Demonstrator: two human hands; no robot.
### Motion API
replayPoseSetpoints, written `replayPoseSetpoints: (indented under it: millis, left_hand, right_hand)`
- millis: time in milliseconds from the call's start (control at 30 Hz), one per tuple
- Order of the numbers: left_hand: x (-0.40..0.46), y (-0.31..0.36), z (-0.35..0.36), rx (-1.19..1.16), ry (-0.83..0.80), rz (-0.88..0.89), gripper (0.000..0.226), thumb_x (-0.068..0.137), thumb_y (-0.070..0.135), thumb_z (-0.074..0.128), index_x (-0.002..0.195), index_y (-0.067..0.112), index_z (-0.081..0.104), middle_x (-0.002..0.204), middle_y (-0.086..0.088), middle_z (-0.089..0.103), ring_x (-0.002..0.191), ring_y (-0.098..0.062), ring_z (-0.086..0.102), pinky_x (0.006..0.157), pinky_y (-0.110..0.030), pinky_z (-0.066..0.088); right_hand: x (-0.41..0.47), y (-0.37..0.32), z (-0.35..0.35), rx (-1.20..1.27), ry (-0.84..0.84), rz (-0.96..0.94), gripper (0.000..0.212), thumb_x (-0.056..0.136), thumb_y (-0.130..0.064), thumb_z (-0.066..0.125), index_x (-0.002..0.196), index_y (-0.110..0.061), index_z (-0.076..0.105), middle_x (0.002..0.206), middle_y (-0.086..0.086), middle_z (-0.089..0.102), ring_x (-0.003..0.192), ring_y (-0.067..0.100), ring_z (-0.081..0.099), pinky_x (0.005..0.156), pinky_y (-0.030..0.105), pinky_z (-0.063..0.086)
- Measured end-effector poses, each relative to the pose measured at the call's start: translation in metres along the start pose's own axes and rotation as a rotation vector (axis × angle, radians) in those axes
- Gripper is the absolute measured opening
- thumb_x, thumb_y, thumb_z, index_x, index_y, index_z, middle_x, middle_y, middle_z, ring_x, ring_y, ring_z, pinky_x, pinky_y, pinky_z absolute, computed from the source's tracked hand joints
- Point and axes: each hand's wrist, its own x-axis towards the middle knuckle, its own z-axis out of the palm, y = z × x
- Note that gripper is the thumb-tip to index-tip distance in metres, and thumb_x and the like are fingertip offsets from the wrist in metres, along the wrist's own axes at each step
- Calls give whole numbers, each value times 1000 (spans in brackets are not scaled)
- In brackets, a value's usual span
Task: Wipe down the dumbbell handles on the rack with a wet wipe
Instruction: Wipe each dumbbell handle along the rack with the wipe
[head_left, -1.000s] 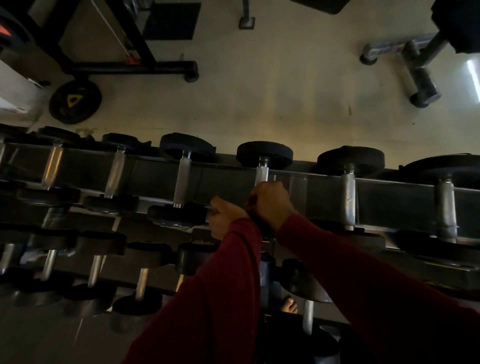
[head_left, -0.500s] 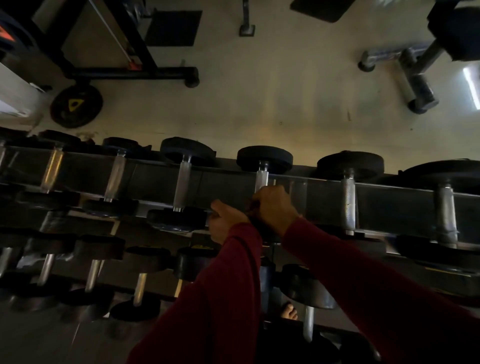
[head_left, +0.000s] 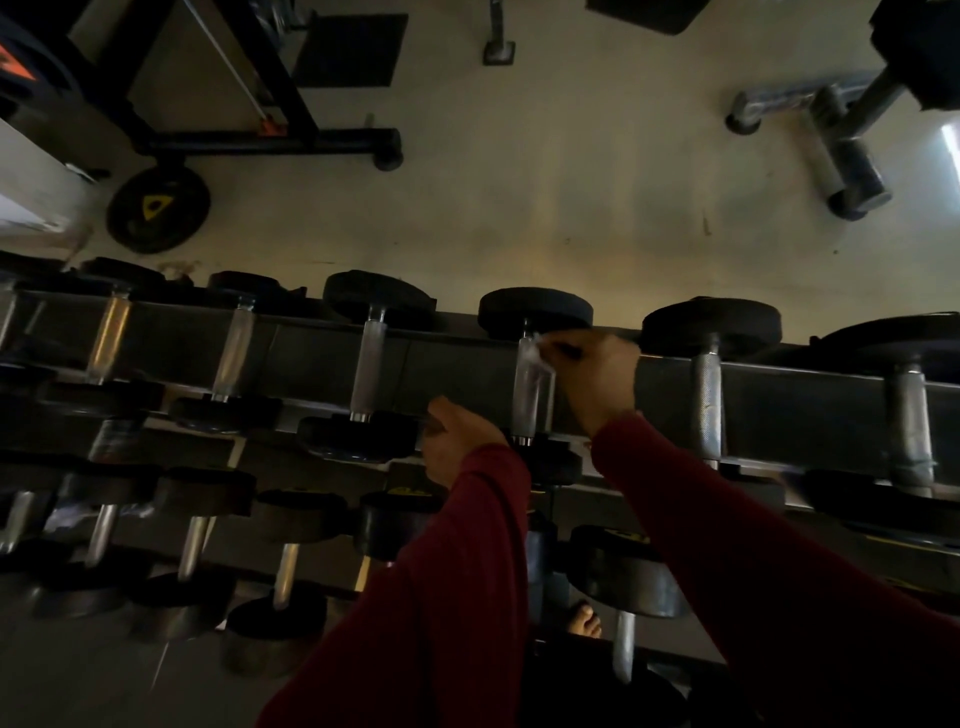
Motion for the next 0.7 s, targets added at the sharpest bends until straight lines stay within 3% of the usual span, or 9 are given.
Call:
replayPoseSetpoints:
  millis: [167, 233, 300, 400, 567, 700]
  left_hand:
    - [0, 1, 2, 10, 12, 8, 45, 94, 51, 41, 93, 12, 63, 89, -8, 59, 91, -29, 57, 78, -33, 41]
    - [0, 1, 2, 6, 10, 4, 41, 95, 50, 42, 93, 13, 62, 90, -8, 59, 88, -27, 55, 77, -31, 38]
    - [-3, 2, 2, 4, 6, 4, 41, 96, 48, 43, 95, 12, 63, 90, -7, 58, 86, -25, 54, 75, -29, 36]
    - [-4, 4, -1, 11, 0, 11, 44, 96, 47, 43, 97, 9, 64, 90, -8, 58, 84, -26, 54, 71, -29, 35]
    - [-6, 6, -1, 26, -13, 14, 43, 97, 46, 42, 93, 10, 64, 93, -10, 63, 77, -21, 53, 64, -28, 34]
    - [-8, 7, -2, 41, -14, 4, 41, 97, 46, 42, 92, 10, 62, 90, -8, 59, 78, -22, 51, 65, -29, 31]
  right_hand:
    - [2, -11, 15, 338, 158, 399, 6, 89, -18, 72, 93, -16, 76, 82, -8, 70, 71, 0, 63, 68, 17, 51]
    - [3, -10, 19, 573, 144, 646, 5, 89, -16, 71, 92, -14, 74, 80, -6, 70, 72, 4, 64, 64, 18, 49]
    - [10, -6, 22, 712, 64, 770, 4, 89, -15, 68, 87, -14, 71, 81, 0, 71, 78, 14, 68, 67, 25, 54]
    - [20, 0, 27, 794, -30, 785, 7, 89, -16, 66, 82, -18, 65, 83, 0, 67, 87, 21, 66, 69, 32, 54]
    - [-3, -11, 30, 740, 251, 599, 5, 87, -14, 73, 92, -14, 74, 91, -5, 73, 88, 4, 68, 80, 22, 55]
    - [10, -5, 35, 694, 163, 746, 10, 91, -16, 67, 81, -18, 68, 85, -2, 71, 84, 12, 68, 87, 36, 58]
